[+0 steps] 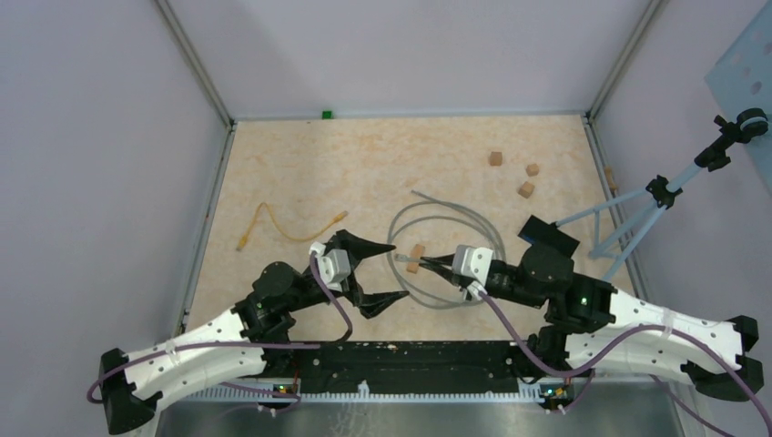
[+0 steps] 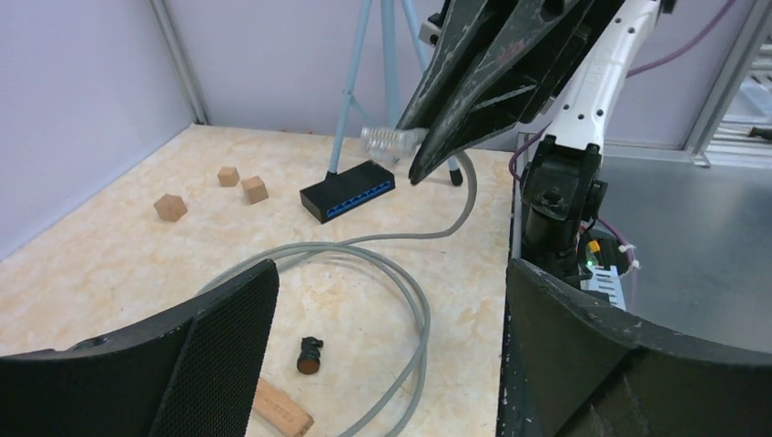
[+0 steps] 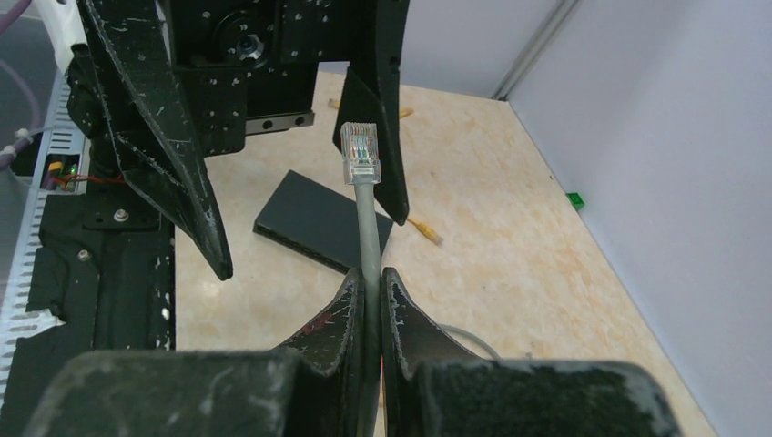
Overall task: Insert the plug into the switch port
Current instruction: Pick up the connector from the center of the board.
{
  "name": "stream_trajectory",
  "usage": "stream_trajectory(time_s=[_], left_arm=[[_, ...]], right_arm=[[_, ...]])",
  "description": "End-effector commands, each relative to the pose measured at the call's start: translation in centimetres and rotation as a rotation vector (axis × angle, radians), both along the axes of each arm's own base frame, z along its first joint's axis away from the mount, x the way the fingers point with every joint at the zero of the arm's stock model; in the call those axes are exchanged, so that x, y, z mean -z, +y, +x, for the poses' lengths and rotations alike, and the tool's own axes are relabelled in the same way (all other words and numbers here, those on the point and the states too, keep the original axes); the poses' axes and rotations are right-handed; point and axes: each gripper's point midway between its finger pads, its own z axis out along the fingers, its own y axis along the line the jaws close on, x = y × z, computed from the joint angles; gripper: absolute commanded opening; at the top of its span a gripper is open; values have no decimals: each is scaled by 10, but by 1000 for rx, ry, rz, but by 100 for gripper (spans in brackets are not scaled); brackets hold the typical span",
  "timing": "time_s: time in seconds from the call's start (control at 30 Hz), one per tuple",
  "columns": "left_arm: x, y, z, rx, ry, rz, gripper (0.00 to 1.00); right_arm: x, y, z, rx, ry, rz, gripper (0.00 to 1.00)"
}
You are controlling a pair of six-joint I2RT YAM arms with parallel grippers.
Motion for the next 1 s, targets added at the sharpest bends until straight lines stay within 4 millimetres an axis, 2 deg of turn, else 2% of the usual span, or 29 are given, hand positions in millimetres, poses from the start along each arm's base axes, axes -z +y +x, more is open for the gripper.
stream_trajectory(time_s=[0.0, 0.23, 0.43, 0.67, 0.97], left_arm=[[-24, -1, -13, 67, -142, -51, 99], [-32, 1, -31, 151, -132, -70, 99], [-35, 2, -38, 187, -99, -86, 93], [-32, 1, -44, 221, -89, -79, 80], [-31, 2, -47, 237, -84, -62, 68]], right_arm=[[-21, 9, -5, -8, -56, 49, 0], [-18, 21, -13, -34, -77, 17, 0], [-4, 29, -13, -7, -84, -54, 0], [-3, 30, -13, 29, -95, -50, 0], [-2, 28, -11, 49, -101, -54, 0]])
